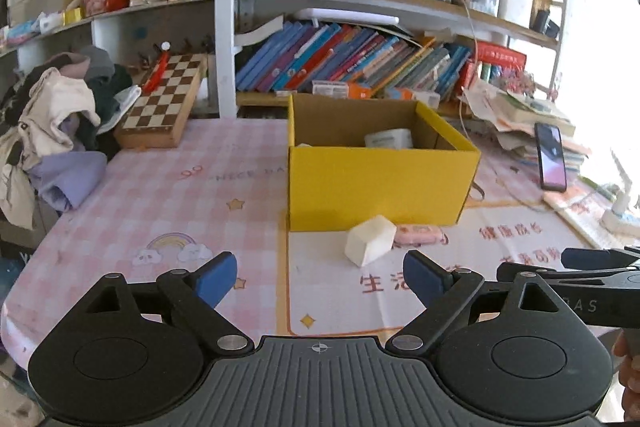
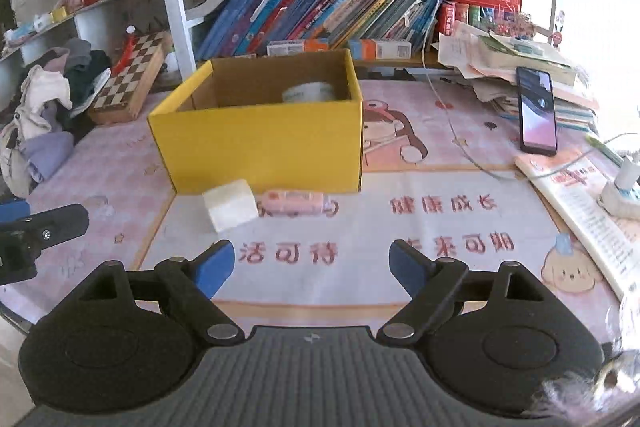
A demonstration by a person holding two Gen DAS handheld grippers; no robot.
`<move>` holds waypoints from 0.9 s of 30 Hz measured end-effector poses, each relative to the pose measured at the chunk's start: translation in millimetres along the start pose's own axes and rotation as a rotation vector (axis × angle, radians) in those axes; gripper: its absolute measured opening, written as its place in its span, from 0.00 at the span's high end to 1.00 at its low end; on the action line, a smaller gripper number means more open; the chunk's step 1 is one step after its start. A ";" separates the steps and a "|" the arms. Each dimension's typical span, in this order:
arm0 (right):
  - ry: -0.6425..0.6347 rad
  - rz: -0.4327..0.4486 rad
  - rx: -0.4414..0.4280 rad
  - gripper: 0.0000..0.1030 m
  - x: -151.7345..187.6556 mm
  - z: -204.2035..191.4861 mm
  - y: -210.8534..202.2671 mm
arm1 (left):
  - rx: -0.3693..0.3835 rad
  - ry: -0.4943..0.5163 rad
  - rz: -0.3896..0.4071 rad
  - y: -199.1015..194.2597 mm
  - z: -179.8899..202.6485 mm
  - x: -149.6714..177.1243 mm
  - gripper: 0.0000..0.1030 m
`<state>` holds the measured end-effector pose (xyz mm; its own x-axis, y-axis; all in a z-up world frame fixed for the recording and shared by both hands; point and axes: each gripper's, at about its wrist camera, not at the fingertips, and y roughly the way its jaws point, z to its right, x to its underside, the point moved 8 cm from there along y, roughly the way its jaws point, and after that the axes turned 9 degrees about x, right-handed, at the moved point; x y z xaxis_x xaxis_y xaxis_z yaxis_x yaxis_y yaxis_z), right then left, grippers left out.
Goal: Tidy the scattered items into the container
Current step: 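Withdraw both tools up out of the yellow box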
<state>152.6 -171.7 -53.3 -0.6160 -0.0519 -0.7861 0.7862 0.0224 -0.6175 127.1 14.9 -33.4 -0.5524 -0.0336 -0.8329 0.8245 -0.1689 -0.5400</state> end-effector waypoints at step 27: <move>-0.043 0.009 -0.015 0.12 6.8 -22.1 -11.5 | -0.032 0.043 0.005 -9.5 -1.6 12.2 0.08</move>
<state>138.3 -150.2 -52.1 -0.6056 -0.0945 -0.7901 0.7909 0.0377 -0.6107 112.8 17.7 -38.6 -0.5431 0.0076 -0.8397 0.8311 -0.1374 -0.5388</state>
